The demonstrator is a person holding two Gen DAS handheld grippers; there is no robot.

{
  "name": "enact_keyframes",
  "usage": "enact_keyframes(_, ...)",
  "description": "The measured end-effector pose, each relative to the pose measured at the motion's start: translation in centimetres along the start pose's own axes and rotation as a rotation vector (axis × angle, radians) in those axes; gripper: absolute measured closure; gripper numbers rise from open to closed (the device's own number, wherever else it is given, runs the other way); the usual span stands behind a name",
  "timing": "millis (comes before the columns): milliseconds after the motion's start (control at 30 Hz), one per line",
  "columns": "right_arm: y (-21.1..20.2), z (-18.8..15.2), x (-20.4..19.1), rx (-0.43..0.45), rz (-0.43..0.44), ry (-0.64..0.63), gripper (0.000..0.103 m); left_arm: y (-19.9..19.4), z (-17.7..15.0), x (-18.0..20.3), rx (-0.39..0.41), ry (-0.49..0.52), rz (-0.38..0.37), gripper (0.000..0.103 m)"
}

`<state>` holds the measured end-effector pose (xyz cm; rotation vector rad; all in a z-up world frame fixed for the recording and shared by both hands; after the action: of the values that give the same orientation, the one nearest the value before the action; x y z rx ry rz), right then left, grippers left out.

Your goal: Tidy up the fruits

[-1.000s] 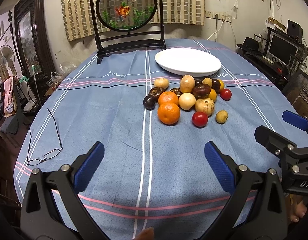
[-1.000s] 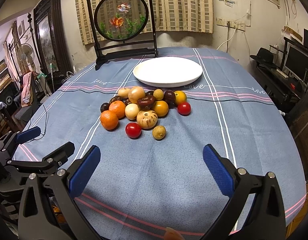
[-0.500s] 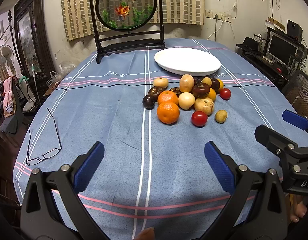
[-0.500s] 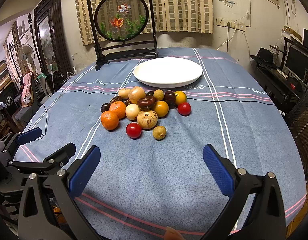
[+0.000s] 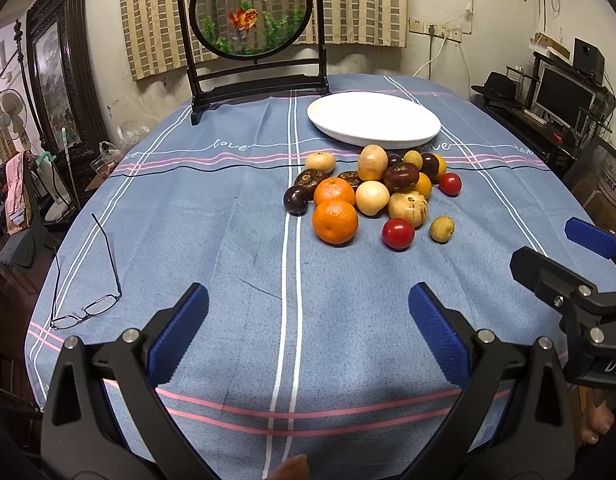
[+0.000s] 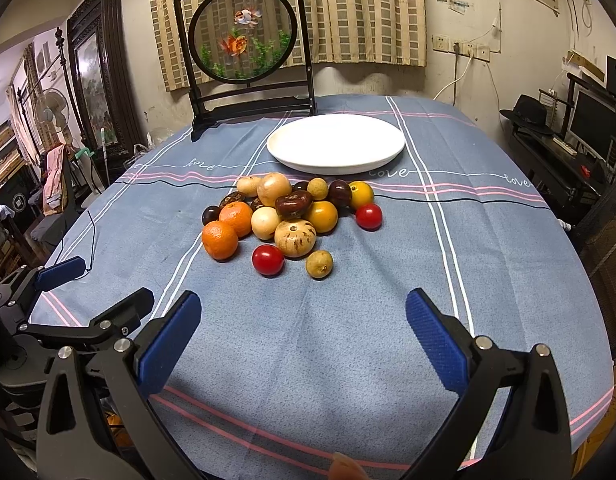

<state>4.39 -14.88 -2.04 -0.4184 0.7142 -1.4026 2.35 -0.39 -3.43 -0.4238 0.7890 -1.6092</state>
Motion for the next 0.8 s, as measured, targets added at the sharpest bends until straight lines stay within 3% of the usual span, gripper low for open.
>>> enact_keyframes(267, 2.1, -0.4, 0.6, -0.061, 0.072, -0.025, 0.001, 1.5, 0.2, -0.3, 0.040, 0.053, -0.020, 0.002)
enact_keyframes(367, 3.2, -0.5, 2.2, -0.091, 0.135, 0.038, 0.001, 3.0, 0.4, -1.5, 0.034, 0.061, -0.054, 0.002)
enact_keyframes(500, 2.5, 0.2, 4.5, 0.044, 0.255, 0.128, 0.001, 5.4, 0.9, -3.8, 0.025, -0.005, -0.191, 0.002)
enact_keyframes(567, 2.6, 0.5, 4.6, 0.062, 0.307, 0.135, 0.001, 6.2, 1.4, -4.6, 0.049, -0.035, -0.233, 0.002)
enact_keyframes(600, 3.1, 0.6, 4.5, 0.033, 0.318, 0.128, 0.001, 6.6, 1.8, -5.0, 0.062, -0.035, -0.217, 0.002)
enact_keyframes(700, 6.2, 0.4, 3.6, -0.189, 0.342, 0.090, 0.001, 8.1, 2.9, -4.6, 0.054, 0.029, -0.177, 0.002)
enact_keyframes(800, 6.9, 1.0, 3.7, -0.172, 0.307, 0.059, 0.001, 9.8, 3.7, -3.4, 0.005, 0.076, -0.212, 0.002)
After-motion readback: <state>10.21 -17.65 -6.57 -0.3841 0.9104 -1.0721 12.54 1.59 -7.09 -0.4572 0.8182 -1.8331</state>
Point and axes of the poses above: each gripper's, at about its wrist camera, not at the fingertips, and y roughly the way its jaws point, x to its right, z to its top, the point moved 4 cm from there along y, roughly the way its jaws point, and after that the axes turned 8 degrees about y, right-handed, at the moved point
